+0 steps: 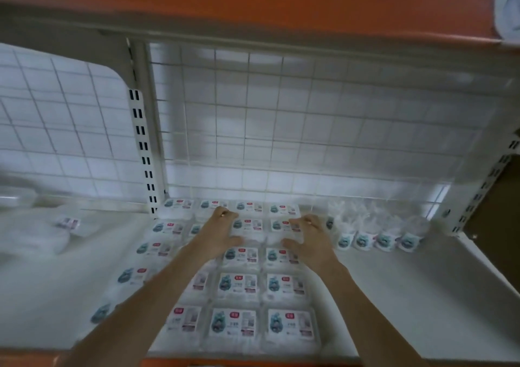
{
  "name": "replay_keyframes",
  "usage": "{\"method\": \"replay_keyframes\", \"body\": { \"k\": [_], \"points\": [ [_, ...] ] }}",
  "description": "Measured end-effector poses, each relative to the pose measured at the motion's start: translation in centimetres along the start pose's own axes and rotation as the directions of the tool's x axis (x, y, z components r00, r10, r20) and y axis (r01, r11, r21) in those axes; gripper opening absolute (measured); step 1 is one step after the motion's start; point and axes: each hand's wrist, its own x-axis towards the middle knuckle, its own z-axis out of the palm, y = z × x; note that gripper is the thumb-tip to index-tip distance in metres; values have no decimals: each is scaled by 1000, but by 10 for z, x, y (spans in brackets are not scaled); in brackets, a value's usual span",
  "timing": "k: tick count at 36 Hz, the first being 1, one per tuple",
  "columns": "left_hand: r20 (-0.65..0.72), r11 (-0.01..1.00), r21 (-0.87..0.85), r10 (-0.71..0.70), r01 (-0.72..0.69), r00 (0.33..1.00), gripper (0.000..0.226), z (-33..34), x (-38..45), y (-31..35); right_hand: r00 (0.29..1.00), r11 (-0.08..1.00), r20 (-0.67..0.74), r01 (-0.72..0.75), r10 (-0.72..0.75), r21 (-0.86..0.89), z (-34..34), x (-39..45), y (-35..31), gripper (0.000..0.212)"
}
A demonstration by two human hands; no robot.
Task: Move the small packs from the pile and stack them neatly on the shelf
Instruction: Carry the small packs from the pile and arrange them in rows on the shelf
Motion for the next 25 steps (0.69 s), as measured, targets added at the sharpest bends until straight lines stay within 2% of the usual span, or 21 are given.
{"method": "replay_keyframes", "body": {
  "k": [7, 10, 12, 14, 17, 20, 25],
  "points": [
    [18, 999, 17, -47, 46, 999, 69, -6, -5, 15, 999, 1000, -38, 1, -1, 11, -4, -2, -1, 54],
    [11, 996, -35, -82, 82, 997, 80, -8, -9, 21, 1000, 1000, -17, 5, -4, 22, -4, -4, -1, 60],
    [-12, 995, -40, -92, 92, 996, 87, -10, -13, 24, 1000, 1000, -2, 20, -20, -19, -6, -7, -2, 65],
    [-37, 995, 31, -93, 94, 995, 87, -14, -18, 27, 998, 994, -12, 56, -57, -94, -10, -12, -4, 67],
    [-114, 974, 213, -52, 75, 992, 71, -25, -33, 31, 978, 976, -82, 181, -191, -117, -18, -24, -12, 57],
    [-241, 916, 397, 55, 47, 969, 51, -39, -57, 31, 935, 940, -123, 320, -333, -116, -24, -39, -30, 50],
    [-381, 873, 486, 170, 41, 909, 39, -61, -122, 12, 853, 860, -125, 491, -507, -139, -14, -74, -73, 44]
  ]
}}
